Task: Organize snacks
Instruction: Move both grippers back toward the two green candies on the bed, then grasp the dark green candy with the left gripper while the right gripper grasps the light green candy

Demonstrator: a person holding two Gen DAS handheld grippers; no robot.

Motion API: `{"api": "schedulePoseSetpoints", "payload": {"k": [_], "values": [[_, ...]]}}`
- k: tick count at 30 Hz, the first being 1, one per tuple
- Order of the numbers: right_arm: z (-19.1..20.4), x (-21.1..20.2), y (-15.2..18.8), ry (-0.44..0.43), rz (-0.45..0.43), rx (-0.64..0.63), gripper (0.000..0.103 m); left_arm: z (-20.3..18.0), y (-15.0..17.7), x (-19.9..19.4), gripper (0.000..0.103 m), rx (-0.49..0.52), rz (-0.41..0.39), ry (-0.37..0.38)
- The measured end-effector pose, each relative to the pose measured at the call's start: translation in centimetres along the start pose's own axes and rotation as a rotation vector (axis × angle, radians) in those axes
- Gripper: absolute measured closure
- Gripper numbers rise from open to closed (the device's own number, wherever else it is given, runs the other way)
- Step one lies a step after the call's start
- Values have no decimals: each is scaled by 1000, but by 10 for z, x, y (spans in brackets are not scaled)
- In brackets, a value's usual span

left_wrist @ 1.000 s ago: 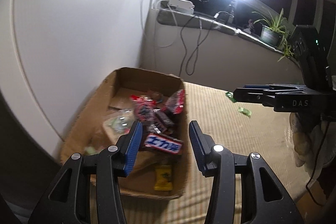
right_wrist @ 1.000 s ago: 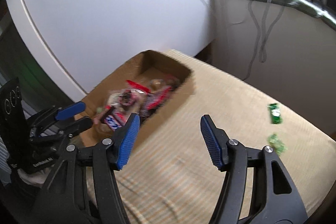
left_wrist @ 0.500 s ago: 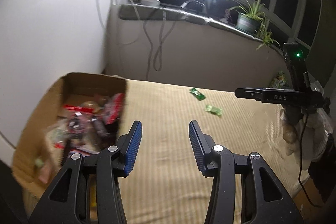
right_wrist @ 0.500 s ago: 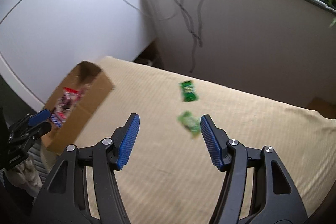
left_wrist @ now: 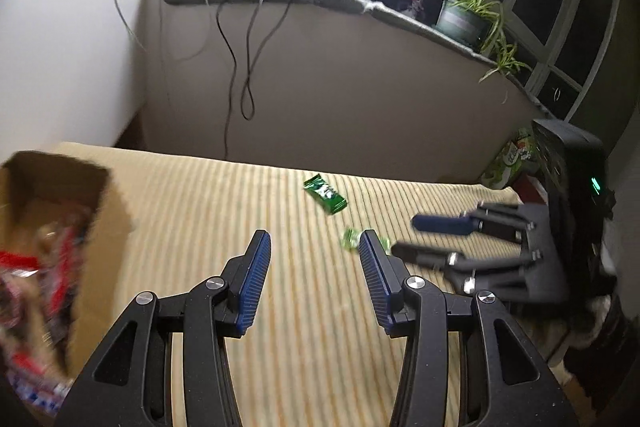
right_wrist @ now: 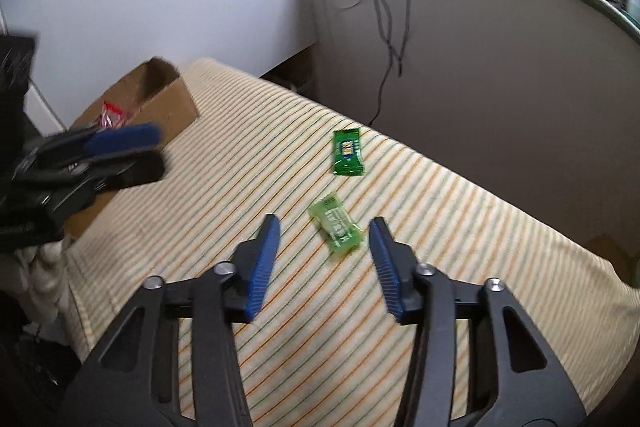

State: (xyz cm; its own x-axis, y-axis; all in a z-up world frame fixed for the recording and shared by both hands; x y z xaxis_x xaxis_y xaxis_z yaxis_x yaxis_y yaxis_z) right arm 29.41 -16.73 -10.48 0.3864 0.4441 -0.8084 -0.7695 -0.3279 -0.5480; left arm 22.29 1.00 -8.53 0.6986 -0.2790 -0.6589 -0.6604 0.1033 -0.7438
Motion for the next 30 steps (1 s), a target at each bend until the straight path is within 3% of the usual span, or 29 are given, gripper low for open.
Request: {"api": "schedulePoseSetpoints", "payload": {"k": [7, 17, 21, 28, 30], "values": [[-3, 23, -5, -18, 15, -21, 63, 1, -20, 62, 58, -24, 72, 30], [-11, 35, -3, -40, 25, -16, 63, 0, -30, 109, 61, -52, 140, 46], [-15, 35, 0, -39, 22, -9, 63, 0, -33, 121, 61, -63, 164, 30], [-15, 36, 1, -37, 19, -1, 63, -7, -39, 131, 61, 11, 180, -27], [-14, 37, 1, -34, 21, -2, 63, -8, -36, 131, 68, 51, 182, -61]]}}
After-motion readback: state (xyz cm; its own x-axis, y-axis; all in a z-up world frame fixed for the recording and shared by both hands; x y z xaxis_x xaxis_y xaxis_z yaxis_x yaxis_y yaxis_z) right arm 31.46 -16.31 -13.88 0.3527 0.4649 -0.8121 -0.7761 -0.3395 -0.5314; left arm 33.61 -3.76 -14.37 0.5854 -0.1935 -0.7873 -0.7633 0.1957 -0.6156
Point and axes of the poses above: each gripper's, at about its wrist camera, not at the fingertips, and x roughly the way its jaws point, z to its left, y to its underside, the point moved 3 cm from there along x, roughly the way its jaws point, and after that the axes turned 14 degrees about x, right-handed, at the moved point
